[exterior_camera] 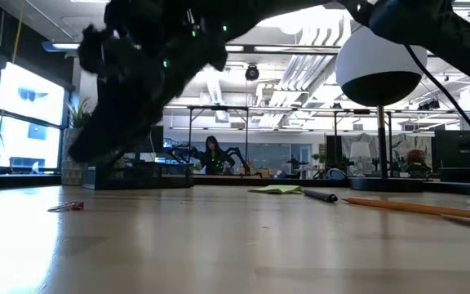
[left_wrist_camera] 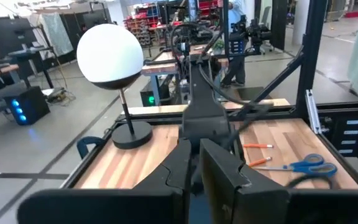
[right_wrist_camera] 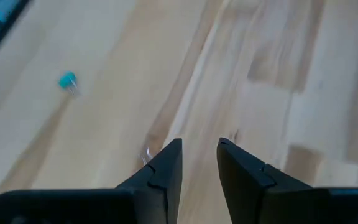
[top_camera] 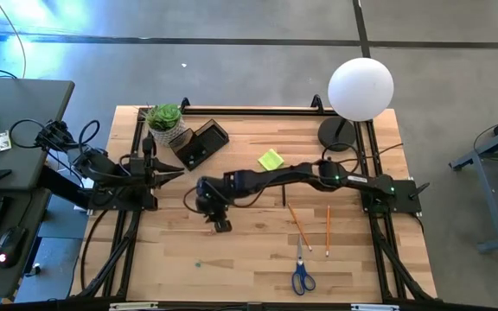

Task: Pick and place office supplies into organizer
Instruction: Put the pink binder clip into the desk organizer

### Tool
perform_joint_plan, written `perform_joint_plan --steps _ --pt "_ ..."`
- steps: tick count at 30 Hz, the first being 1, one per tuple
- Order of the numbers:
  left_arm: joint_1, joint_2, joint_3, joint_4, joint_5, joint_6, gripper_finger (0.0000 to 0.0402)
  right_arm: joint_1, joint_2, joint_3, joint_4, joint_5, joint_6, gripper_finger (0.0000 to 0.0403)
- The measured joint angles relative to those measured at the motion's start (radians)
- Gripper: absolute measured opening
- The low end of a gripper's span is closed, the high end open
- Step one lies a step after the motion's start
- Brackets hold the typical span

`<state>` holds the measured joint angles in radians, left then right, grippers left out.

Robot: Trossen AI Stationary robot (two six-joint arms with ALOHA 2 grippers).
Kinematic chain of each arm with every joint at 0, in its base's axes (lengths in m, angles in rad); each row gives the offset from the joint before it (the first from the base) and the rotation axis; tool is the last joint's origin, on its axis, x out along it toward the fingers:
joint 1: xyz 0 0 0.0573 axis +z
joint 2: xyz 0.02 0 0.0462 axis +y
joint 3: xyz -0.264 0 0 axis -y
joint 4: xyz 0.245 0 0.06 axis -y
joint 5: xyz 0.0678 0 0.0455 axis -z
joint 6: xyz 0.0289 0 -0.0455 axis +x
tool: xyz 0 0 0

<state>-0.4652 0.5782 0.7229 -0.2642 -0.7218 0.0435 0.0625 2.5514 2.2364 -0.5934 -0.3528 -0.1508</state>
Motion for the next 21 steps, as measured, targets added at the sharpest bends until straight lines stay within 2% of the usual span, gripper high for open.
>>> perform_joint_plan --steps 7,13,21 --pt "0.000 0.000 0.000 -0.039 0.002 -0.052 0.0026 0.019 0.004 -0.027 0.026 -0.004 0.016 0.0096" --pt "0.000 0.001 0.000 -0.052 0.060 -0.095 0.0026 0.067 0.004 -0.027 -0.016 -0.014 -0.094 0.0108" --pt "0.000 0.003 0.000 -0.085 0.105 -0.151 0.0026 0.069 0.004 -0.027 -0.008 0.012 -0.202 0.0113"
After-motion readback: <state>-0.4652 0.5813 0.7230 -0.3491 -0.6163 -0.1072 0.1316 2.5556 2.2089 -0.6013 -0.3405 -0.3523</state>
